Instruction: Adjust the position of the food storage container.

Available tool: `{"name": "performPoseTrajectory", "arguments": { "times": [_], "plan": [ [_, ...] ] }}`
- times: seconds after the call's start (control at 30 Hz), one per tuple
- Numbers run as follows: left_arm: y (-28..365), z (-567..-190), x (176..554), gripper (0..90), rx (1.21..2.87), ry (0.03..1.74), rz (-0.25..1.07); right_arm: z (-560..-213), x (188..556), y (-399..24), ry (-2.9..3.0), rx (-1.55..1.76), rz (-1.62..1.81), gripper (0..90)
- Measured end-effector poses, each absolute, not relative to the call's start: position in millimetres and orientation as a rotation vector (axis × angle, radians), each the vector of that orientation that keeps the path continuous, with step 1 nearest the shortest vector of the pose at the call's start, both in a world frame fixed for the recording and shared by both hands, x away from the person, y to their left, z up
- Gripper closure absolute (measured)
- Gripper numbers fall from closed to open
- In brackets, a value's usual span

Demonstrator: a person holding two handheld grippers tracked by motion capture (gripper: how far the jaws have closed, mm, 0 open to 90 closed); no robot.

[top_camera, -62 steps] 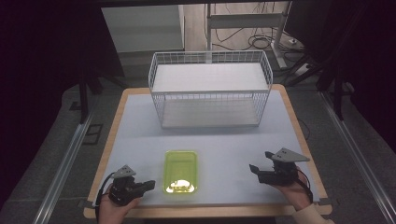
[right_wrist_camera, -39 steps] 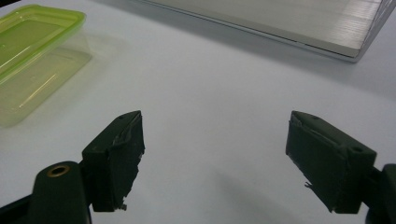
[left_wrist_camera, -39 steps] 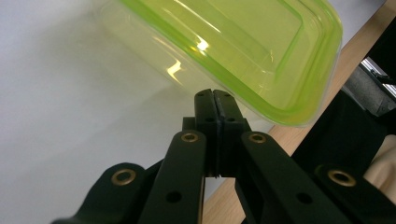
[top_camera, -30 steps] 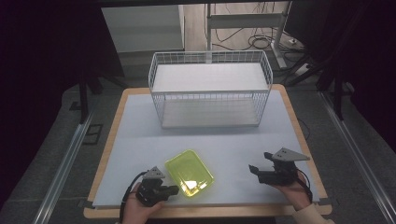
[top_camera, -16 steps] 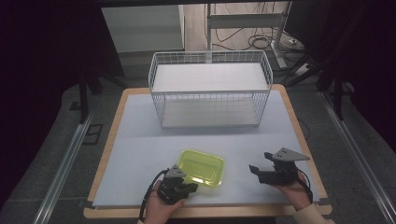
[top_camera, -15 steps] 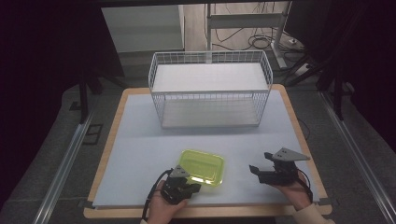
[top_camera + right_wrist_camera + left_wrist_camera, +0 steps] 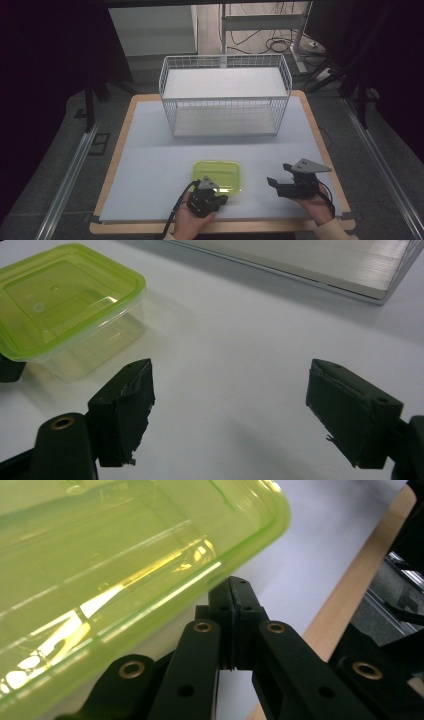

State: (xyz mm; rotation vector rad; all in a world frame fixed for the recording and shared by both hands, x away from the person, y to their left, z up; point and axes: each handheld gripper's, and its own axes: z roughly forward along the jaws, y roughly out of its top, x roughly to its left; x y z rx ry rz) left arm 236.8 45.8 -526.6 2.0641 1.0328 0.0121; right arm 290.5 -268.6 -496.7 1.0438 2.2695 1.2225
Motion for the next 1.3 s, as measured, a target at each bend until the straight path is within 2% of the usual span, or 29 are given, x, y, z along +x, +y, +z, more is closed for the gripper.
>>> {"name": "performPoseTrajectory", "arguments": {
  "times": [0.2, 0.3, 0.33, 0.37, 0.5, 0.6, 0.83, 1.3],
  "plan": [
    [73.5, -506.4, 215.8, 90.0, 1.995, 0.987, 0.007, -495.1, 289.1, -270.3, 2.262, 1.047, 1.23, 19.8],
    [110.5, -488.0, 213.6, 90.0, 1.905, 1.038, 0.069, -495.4, 289.5, -271.3, 2.258, 1.049, 1.226, 19.8],
    [110.5, -488.0, 213.6, 90.0, 1.905, 1.038, 0.069, -495.5, 289.6, -271.3, 2.258, 1.05, 1.225, 19.8],
    [130.7, -482.7, 217.6, 90.0, 1.86, 1.081, 0.106, -495.6, 289.7, -271.1, 2.258, 1.051, 1.224, 19.8],
    [156.2, -485.7, 227.5, 90.0, 1.842, 1.163, 0.175, -495.7, 289.5, -270.1, 2.262, 1.048, 1.222, 19.8],
    [170.9, -498.4, 238.9, 90.0, 1.833, 1.238, 0.168, -496.8, 289.8, -269.1, 2.266, 1.05, 1.217, 19.8],
    [160.4, -518.4, 258.4, 90.0, 1.912, 1.257, 0.119, -497.6, 289.8, -267.0, 2.274, 1.051, 1.22, 20.0],
    [128.5, -528.1, 265.1, 90.0, 1.973, 1.223, 0.075, -498.7, 290.0, -267.5, 2.275, 1.047, 1.206, 20.0]
  ]
}}
